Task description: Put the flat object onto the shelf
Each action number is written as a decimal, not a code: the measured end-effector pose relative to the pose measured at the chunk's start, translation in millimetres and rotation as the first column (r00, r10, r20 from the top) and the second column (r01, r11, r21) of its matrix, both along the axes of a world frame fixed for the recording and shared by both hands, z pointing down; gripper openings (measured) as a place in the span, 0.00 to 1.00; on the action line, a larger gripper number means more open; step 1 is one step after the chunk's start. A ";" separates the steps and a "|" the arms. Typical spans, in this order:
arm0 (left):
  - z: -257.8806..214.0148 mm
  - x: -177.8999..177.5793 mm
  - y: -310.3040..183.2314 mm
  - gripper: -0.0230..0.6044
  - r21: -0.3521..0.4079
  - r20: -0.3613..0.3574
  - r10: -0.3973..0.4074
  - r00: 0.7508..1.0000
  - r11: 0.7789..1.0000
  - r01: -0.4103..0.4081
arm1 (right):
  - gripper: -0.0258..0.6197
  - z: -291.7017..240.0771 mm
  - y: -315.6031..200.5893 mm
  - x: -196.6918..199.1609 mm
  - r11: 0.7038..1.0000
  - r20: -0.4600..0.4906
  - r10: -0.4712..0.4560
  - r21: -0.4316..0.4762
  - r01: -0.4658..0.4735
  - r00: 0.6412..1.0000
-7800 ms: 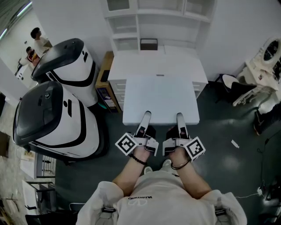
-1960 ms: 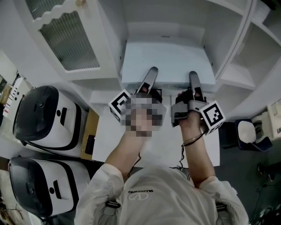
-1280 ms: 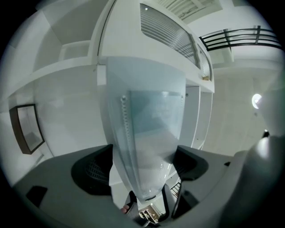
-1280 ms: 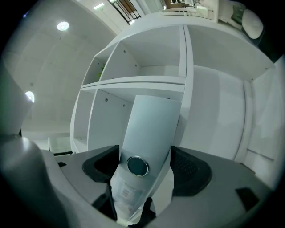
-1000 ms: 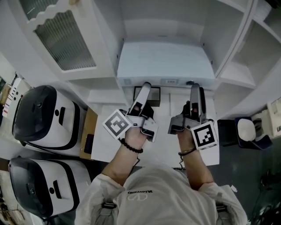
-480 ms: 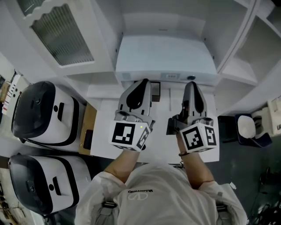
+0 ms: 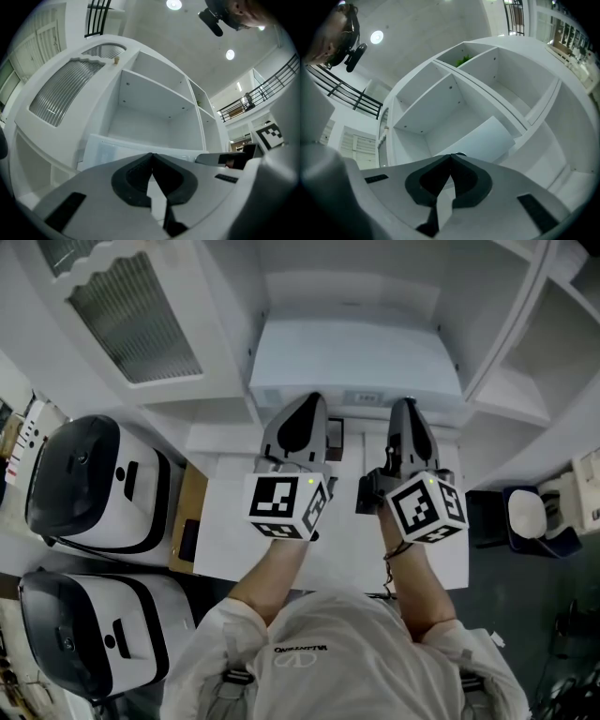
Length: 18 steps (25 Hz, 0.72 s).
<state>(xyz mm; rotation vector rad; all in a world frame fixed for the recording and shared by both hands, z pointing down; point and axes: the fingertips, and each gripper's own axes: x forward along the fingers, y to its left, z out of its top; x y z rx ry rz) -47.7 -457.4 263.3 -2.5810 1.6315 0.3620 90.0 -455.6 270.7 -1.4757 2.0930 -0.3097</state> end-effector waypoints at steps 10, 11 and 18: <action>0.1 3.7 -30.4 0.04 -0.018 -0.024 0.005 1.000 1.000 -0.006 | 0.06 -1.4 -31.5 4.5 0.999 0.019 -0.022 -0.035 0.023 1.000; 0.2 3.6 -32.5 0.04 -0.019 -0.025 0.005 1.000 1.000 -0.005 | 0.06 -1.0 -33.6 4.3 0.999 0.021 -0.024 -0.036 0.025 0.999; -0.5 0.4 -44.3 0.04 -0.028 -0.043 0.001 0.999 1.000 -0.002 | 0.06 -0.9 -40.6 1.4 0.998 0.035 -0.042 -0.041 0.043 0.999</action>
